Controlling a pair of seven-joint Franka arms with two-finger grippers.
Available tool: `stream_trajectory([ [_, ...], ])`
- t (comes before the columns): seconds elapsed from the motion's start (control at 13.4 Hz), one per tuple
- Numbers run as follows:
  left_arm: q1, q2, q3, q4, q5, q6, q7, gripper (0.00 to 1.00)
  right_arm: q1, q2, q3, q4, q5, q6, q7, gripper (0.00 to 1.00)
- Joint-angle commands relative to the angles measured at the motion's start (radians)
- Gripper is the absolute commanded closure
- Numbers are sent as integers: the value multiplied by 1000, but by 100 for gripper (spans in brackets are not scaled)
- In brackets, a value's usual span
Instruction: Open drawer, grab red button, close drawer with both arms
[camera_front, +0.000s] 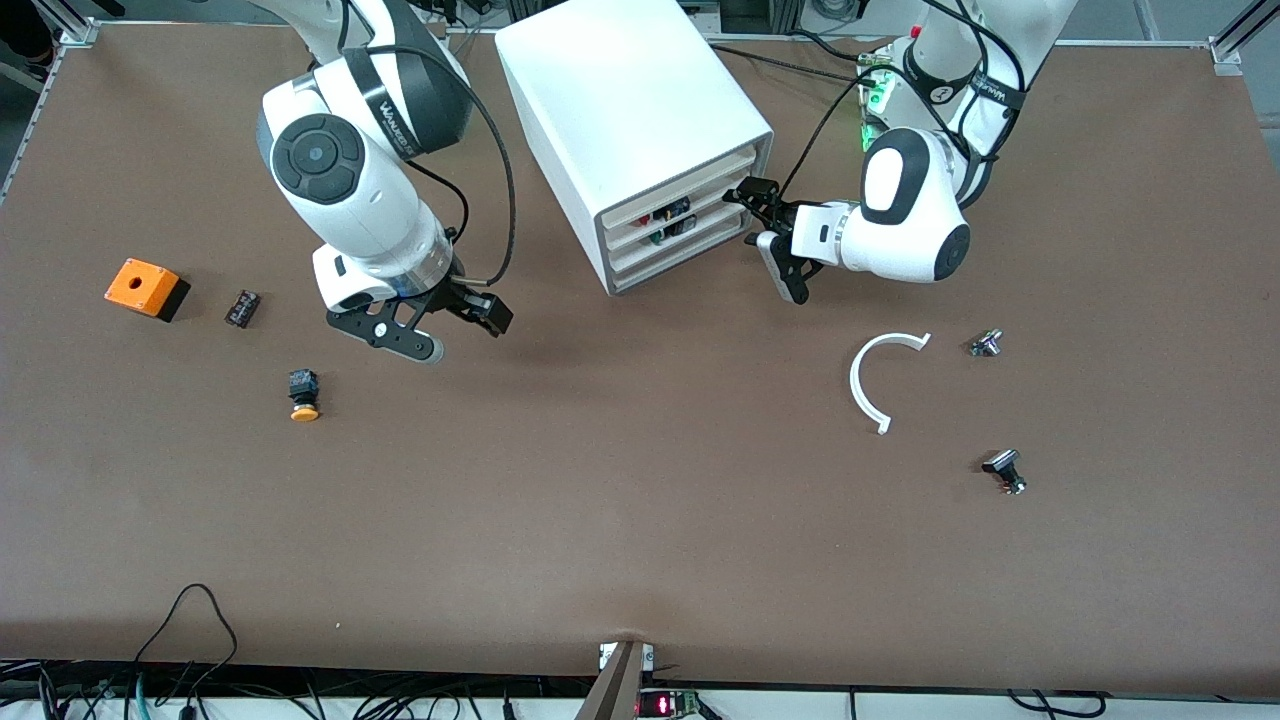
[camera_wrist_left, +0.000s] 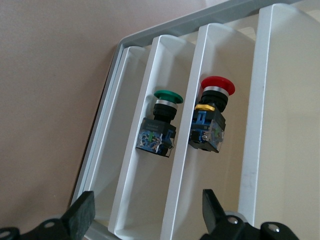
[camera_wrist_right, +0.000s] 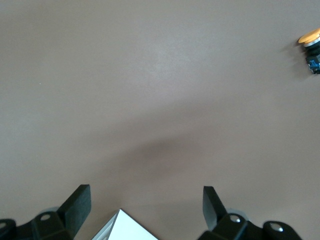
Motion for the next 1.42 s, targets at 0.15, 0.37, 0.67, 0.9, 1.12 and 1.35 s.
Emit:
stream_trajectory([
  [0.15, -21, -31, -32, -56, -29, 62, 27, 6, 28, 37, -3, 23, 19, -4, 7, 1],
  [0.37, -30, -8, -74, -54, -35, 134, 27, 15, 42, 47, -3, 25, 21, -7, 10, 1],
  [0.67, -30, -5, -96, -56, -36, 167, 26, 43, 100, 104, -4, 105, 13, -19, 149, 1],
  [0.9, -30, -5, -98, -53, -36, 161, 27, 89, 128, 176, -3, 221, 15, -7, 171, 1],
  [1.12, -25, -12, -98, -47, -19, 152, 84, 100, 140, 207, -4, 249, 13, 88, 179, 1],
  [1.35, -15, -14, -93, -37, -18, 129, 108, 100, 163, 218, -6, 250, 9, 122, 303, 4],
])
